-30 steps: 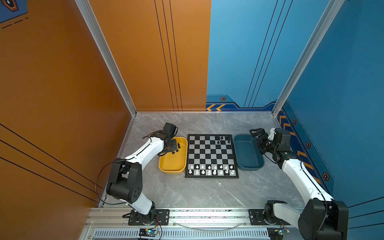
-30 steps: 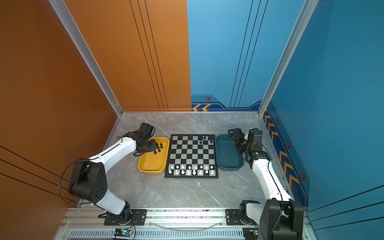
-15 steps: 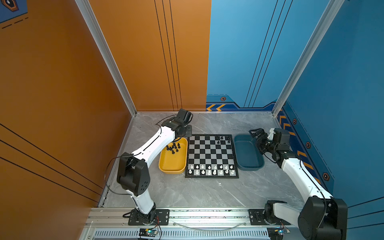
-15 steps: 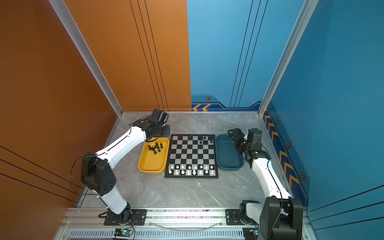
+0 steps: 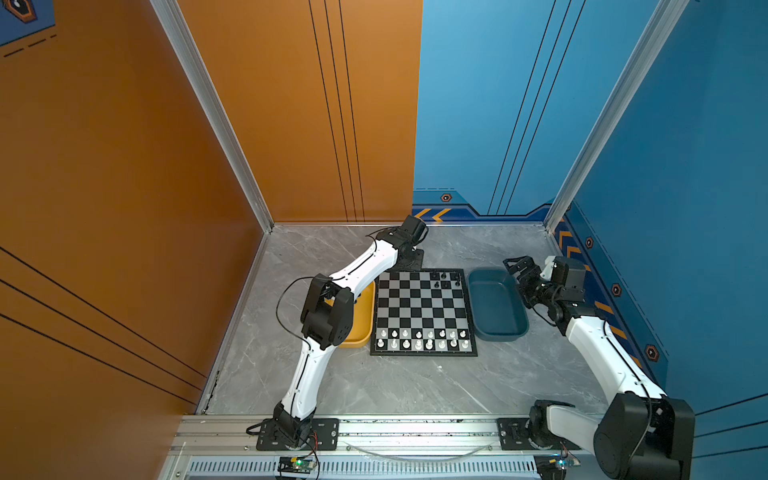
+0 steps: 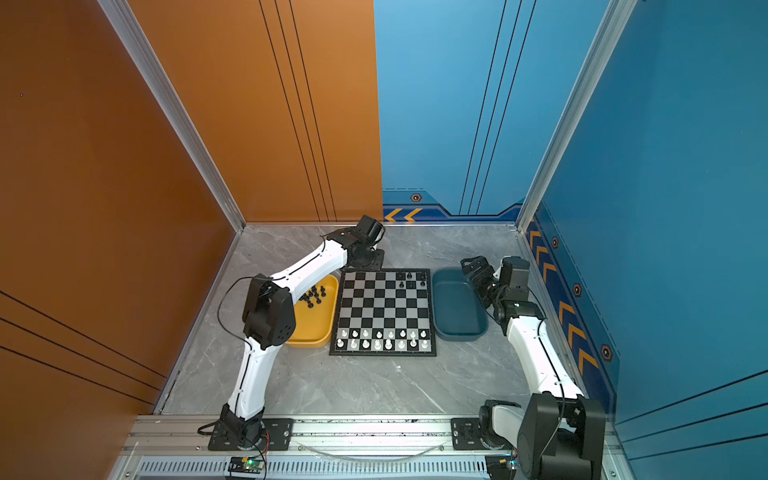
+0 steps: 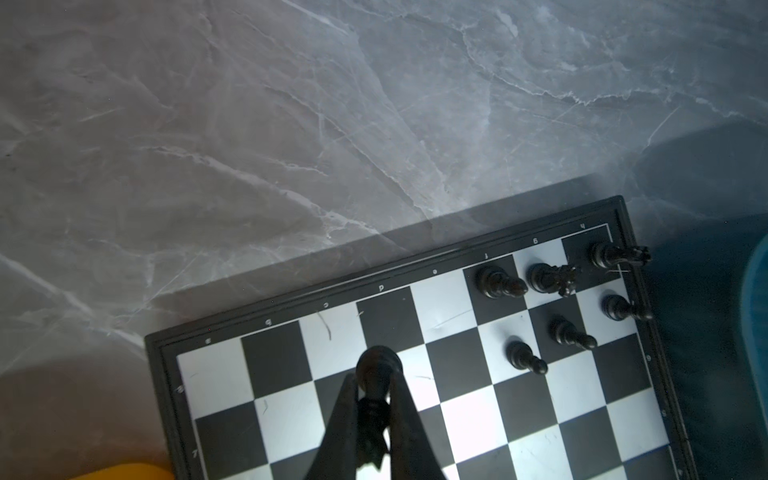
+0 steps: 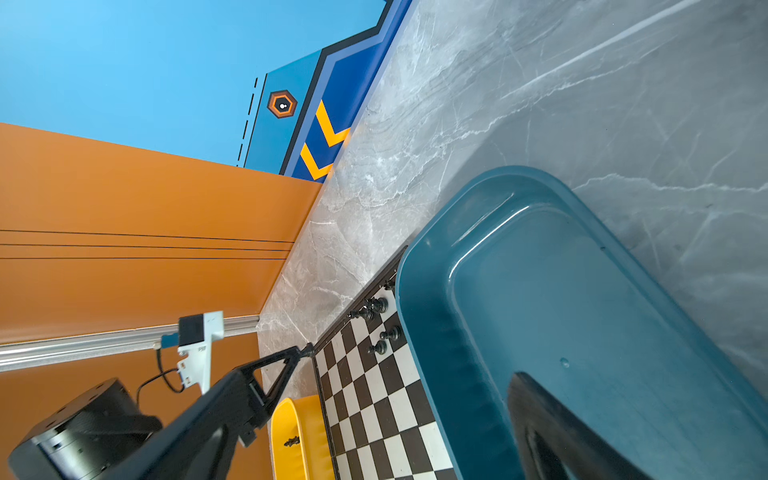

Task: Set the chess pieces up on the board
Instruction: 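Lift the black piece and carry it to the board's far edge, then lower the black piece onto a back-row square beside the black pieces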

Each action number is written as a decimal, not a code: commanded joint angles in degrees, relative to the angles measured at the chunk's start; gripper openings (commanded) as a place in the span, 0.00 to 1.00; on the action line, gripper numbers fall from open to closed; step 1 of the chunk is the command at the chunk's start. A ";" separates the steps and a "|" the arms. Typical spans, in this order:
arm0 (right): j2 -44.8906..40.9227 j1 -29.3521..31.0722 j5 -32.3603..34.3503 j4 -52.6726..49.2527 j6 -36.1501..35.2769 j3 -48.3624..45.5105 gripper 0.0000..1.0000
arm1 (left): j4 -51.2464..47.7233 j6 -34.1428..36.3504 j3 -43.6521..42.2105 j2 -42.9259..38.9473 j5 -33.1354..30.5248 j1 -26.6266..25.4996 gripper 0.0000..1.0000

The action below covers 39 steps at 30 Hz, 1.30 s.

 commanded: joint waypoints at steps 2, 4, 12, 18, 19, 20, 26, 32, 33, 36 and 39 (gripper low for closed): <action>-0.71 -0.51 -0.80 -1.25 -1.15 0.68 1.00 | -3.45 1.12 4.03 3.11 1.03 -0.91 0.00; -0.50 -0.59 -1.01 -1.14 -1.06 0.67 1.00 | -3.58 1.12 4.81 4.17 0.70 -1.13 0.00; -0.12 -0.68 -1.21 -1.07 -1.06 0.67 1.00 | -3.59 1.12 6.79 7.44 -0.87 -1.35 0.00; -0.19 -0.68 -1.21 -1.06 -1.06 0.71 1.00 | -3.78 1.38 6.88 8.04 -2.59 -1.49 0.00; -0.07 -0.68 -1.24 -1.02 -1.04 0.67 1.00 | -3.76 1.38 6.80 8.12 -2.86 -1.49 0.00; -0.15 -0.68 -1.21 -1.02 -1.06 0.67 1.00 | -3.78 1.47 6.79 8.13 -2.99 -1.49 0.00; -0.16 -0.68 -1.27 -0.94 -0.97 0.73 1.00 | -3.85 1.74 7.32 8.83 -2.65 -1.57 0.00; -0.03 -0.68 -1.24 -0.88 -0.88 0.75 1.00 | -4.15 2.04 7.83 9.18 -2.55 -1.75 0.04; 0.01 -0.68 -1.28 -0.84 -0.88 0.84 1.00 | -4.22 2.09 7.85 9.18 -2.56 -1.80 0.05; 0.02 -0.68 -1.30 -0.83 -0.88 0.82 1.00 | -4.28 2.16 8.07 9.27 -2.53 -1.84 0.07; 0.11 -0.68 -1.30 -0.77 -0.88 0.80 1.00 | -4.44 2.26 8.24 9.42 -2.47 -1.84 0.10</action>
